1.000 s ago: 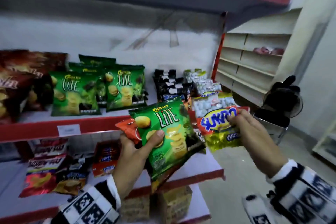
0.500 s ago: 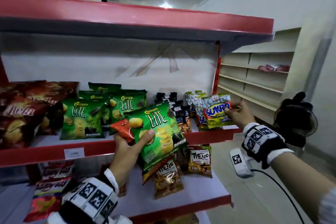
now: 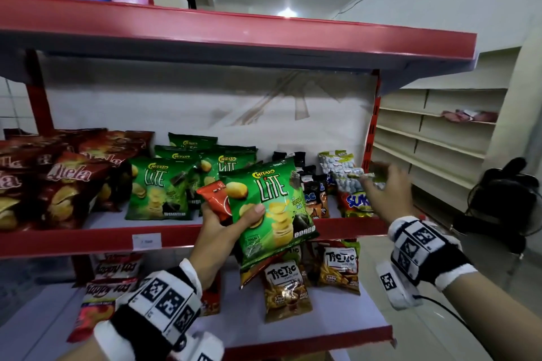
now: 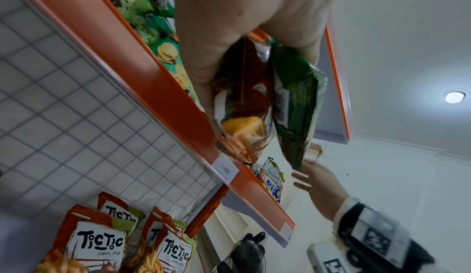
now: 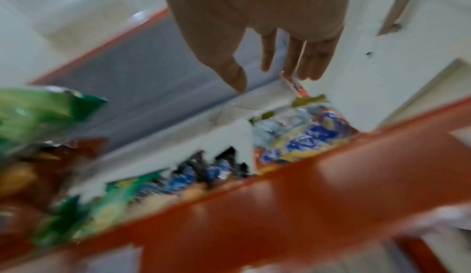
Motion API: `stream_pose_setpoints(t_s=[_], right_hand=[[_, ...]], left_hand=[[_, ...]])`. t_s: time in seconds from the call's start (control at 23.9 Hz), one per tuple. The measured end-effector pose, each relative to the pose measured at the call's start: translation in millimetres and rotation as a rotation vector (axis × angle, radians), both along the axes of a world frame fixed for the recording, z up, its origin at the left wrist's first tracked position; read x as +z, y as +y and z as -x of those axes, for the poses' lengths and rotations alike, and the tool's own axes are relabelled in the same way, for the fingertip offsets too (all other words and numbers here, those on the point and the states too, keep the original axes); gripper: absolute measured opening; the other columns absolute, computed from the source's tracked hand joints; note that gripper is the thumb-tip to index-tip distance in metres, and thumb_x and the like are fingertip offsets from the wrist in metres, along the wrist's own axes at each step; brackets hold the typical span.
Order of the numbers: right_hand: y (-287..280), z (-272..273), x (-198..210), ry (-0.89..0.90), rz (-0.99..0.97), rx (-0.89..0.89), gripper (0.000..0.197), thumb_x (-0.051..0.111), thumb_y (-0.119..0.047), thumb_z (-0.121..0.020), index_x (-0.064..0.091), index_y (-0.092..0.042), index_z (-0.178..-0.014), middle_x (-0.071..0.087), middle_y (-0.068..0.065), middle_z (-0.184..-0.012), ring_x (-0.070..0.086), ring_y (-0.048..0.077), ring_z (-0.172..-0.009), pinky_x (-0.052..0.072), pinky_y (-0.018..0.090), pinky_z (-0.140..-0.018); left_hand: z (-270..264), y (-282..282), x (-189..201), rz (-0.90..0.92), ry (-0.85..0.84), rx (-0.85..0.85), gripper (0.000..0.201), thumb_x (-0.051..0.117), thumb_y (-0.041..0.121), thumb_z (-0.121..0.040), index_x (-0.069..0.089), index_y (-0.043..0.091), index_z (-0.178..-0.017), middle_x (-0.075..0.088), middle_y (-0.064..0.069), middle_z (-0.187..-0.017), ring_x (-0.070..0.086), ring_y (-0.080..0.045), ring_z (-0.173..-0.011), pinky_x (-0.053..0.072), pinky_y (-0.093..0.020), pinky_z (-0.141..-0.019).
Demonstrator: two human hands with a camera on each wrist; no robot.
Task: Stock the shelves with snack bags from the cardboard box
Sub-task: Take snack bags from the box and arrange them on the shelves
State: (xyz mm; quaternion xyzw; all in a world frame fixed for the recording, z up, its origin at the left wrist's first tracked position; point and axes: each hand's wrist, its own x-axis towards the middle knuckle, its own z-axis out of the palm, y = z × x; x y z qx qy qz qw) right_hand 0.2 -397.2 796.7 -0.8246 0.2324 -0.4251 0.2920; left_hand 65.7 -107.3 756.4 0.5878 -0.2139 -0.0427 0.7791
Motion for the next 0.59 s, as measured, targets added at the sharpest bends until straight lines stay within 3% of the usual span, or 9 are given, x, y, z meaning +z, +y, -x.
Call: stream_pose_setpoints(t_s=[0.08, 0.17, 0.25, 0.33, 0.38, 0.46, 0.59], right_hand=[[43.6, 8.0, 18.6, -0.031, -0.192, 0.427, 0.057, 0.066, -0.050, -0.075, 0.052, -0.020, -0.121, 0.062, 0.003, -0.113, 0.063, 0.020, -0.100, 0.051, 0.027, -0.074], [89.8, 11.9, 32.3, 0.115, -0.290, 0.721, 0.083, 0.068, -0.060, -0.060, 0.042, -0.029, -0.133, 0.062, -0.004, -0.115, 0.066, 0.012, -0.096, 0.053, 0.021, -0.067], [124.8, 6.3, 33.4, 0.231, -0.264, 0.831, 0.096, 0.078, -0.051, -0.056, 0.032, -0.037, -0.139, 0.057, -0.015, -0.113, 0.063, 0.003, -0.101, 0.053, 0.019, -0.076], [150.1, -7.6, 29.3, 0.221, -0.272, 0.887, 0.090, 0.084, -0.030, -0.062, 0.031, -0.036, -0.134, 0.054, -0.022, -0.111, 0.058, -0.014, -0.101, 0.049, 0.011, -0.084], [159.6, -15.5, 28.9, 0.186, -0.304, 0.907, 0.087, 0.084, -0.021, -0.064, 0.032, -0.032, -0.134, 0.055, -0.019, -0.116, 0.056, -0.014, -0.104, 0.048, 0.012, -0.089], [167.2, -33.9, 31.0, 0.046, -0.471, 0.840, 0.089, 0.084, -0.016, -0.062, 0.037, -0.022, -0.137, 0.055, -0.006, -0.125, 0.057, 0.008, -0.113, 0.047, 0.030, -0.100], [162.7, -67.0, 31.2, -0.202, -0.557, 0.587, 0.070, 0.086, -0.015, -0.061, 0.046, -0.013, -0.119, 0.061, 0.008, -0.116, 0.061, 0.025, -0.104, 0.050, 0.042, -0.094]], left_hand=[[-1.5, 5.2, 3.9, 0.009, 0.011, 0.001, 0.087, 0.079, 0.035, -0.055, 0.036, 0.026, -0.130, 0.065, -0.001, -0.117, 0.067, -0.017, -0.101, 0.055, -0.036, -0.086], [-3.7, 14.0, 6.0, 0.007, 0.007, 0.001, 0.084, 0.079, 0.038, -0.053, 0.038, 0.032, -0.126, 0.066, 0.001, -0.115, 0.069, -0.015, -0.098, 0.057, -0.039, -0.083], [-7.5, 27.6, 6.1, 0.020, 0.008, -0.012, 0.088, 0.083, 0.040, -0.050, 0.038, 0.034, -0.126, 0.067, 0.001, -0.114, 0.070, -0.015, -0.095, 0.059, -0.037, -0.077], [-12.3, 48.4, 6.5, 0.026, 0.026, -0.030, 0.104, 0.088, 0.050, -0.043, 0.035, 0.034, -0.131, 0.065, -0.003, -0.120, 0.067, -0.023, -0.104, 0.054, -0.047, -0.089], [-15.6, 60.8, 7.1, 0.005, 0.023, -0.015, 0.113, 0.087, 0.060, -0.038, 0.033, 0.033, -0.133, 0.063, -0.003, -0.123, 0.064, -0.025, -0.110, 0.050, -0.050, -0.095], [-23.3, 88.0, 8.3, -0.029, -0.010, 0.048, 0.120, 0.081, 0.071, -0.033, 0.032, 0.031, -0.135, 0.061, 0.000, -0.125, 0.062, -0.022, -0.111, 0.048, -0.047, -0.097], [-40.8, 130.4, 3.6, -0.028, -0.025, 0.147, 0.094, 0.081, 0.052, -0.050, 0.037, 0.032, -0.131, 0.066, 0.003, -0.117, 0.069, -0.014, -0.098, 0.056, -0.035, -0.081]])
